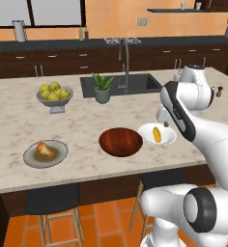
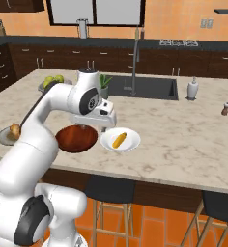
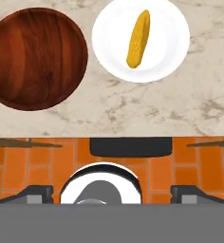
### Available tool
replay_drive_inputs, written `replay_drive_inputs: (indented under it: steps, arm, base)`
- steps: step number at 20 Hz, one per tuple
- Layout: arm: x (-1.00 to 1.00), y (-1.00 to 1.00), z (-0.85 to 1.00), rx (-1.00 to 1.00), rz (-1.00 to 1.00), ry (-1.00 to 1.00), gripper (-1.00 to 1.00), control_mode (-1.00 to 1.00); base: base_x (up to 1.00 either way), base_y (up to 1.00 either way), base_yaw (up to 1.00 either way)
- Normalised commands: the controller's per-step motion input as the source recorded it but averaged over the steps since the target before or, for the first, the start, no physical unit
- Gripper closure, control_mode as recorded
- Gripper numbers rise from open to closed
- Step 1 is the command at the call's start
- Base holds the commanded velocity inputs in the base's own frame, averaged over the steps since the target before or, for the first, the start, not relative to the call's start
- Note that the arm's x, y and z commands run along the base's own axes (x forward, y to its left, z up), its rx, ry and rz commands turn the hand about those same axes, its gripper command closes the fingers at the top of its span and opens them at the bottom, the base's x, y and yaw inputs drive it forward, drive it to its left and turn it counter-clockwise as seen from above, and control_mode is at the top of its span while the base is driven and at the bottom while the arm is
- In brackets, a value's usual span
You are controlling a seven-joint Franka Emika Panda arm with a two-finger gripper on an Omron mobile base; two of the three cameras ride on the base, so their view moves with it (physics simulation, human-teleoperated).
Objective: Pick the chicken drumstick and corn from their plates and place them in the bowl. Then put the bowl in the fridge.
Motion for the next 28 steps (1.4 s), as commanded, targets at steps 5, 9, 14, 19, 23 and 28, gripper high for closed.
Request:
replay_drive_inputs:
  steps: [5, 9, 14, 19, 23, 28]
  arm:
    - [0.43, -0.42, -0.68, 0.00, 0.00, 0.07, -1.00, -1.00]
    - [0.76, -0.14, -0.57, 0.00, 0.00, 0.02, -1.00, -1.00]
    - [0.89, -0.04, -0.60, 0.00, 0.00, 0.00, -1.00, -1.00]
    - [0.84, -0.21, -0.44, 0.03, 0.00, 0.00, -1.00, -1.00]
    - [0.82, -0.16, -0.35, 0.01, 0.00, 0.00, -1.00, -1.00]
    - [0.56, -0.02, -0.34, 0.00, 0.00, 0.00, -1.00, -1.00]
  base:
    - [0.00, 0.00, 0.00]
    - [0.00, 0.00, 0.00]
    - [0.00, 0.00, 0.00]
    - [0.00, 0.00, 0.00]
    - [0.00, 0.00, 0.00]
    - [0.00, 0.00, 0.00]
